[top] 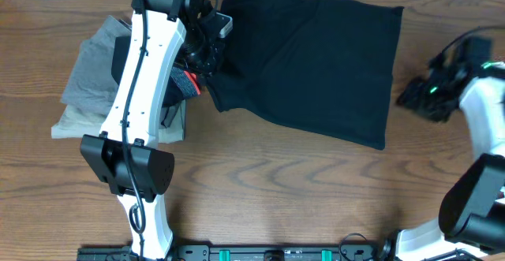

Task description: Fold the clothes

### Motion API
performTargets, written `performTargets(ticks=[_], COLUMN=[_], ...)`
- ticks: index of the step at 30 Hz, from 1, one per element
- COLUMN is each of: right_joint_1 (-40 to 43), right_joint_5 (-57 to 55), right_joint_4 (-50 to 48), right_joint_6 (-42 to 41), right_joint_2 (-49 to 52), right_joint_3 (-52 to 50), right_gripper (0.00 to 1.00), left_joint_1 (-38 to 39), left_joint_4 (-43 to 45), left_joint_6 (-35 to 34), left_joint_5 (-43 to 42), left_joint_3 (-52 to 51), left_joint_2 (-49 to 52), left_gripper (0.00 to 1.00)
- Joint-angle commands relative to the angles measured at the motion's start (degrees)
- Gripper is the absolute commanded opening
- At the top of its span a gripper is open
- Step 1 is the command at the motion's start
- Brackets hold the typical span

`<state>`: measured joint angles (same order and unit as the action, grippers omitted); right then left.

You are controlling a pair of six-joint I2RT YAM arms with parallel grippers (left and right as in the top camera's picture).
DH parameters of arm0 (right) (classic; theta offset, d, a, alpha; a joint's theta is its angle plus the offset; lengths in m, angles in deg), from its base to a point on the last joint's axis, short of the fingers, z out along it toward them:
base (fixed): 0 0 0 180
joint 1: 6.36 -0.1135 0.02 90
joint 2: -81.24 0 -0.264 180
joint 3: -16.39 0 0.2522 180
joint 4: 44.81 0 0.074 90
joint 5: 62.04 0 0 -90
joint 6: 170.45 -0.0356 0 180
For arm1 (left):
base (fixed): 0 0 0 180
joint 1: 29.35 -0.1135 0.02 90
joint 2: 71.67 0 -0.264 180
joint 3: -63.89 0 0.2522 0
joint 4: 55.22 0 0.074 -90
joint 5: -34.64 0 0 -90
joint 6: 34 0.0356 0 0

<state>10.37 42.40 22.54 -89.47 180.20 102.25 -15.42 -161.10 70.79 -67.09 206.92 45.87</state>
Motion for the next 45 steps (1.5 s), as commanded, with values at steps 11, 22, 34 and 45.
performTargets(ticks=[11, 22, 34, 45], right_joint_1=[-1.03, 2.47, 8.70, 8.87], right_joint_5=[5.99, -4.90, -17.44, -26.08], right_joint_4=[-21.49, -19.78, -8.63, -7.45], right_joint_6=[-9.27, -13.35, -11.50, -14.82], right_joint_2=[-0.02, -1.14, -6.23, -6.23], right_joint_3=[-24.20, -25.40, -19.61, -19.61], right_gripper=[0.48, 0.01, 0.01, 0.01], left_joint_1=[-0.09, -0.09, -0.09, 0.02], left_joint_4=[0.83, 0.02, -1.53, -3.10], left_joint_6=[-1.81, -1.86, -3.32, -7.04], left_joint_5=[0.42, 0.42, 0.44, 0.28], left_joint_3=[1.22, 1.22, 1.22, 0.33], left_joint_2=[-1.05, -1.05, -1.05, -1.05], left_gripper=[0.07, 0.11, 0.11, 0.26])
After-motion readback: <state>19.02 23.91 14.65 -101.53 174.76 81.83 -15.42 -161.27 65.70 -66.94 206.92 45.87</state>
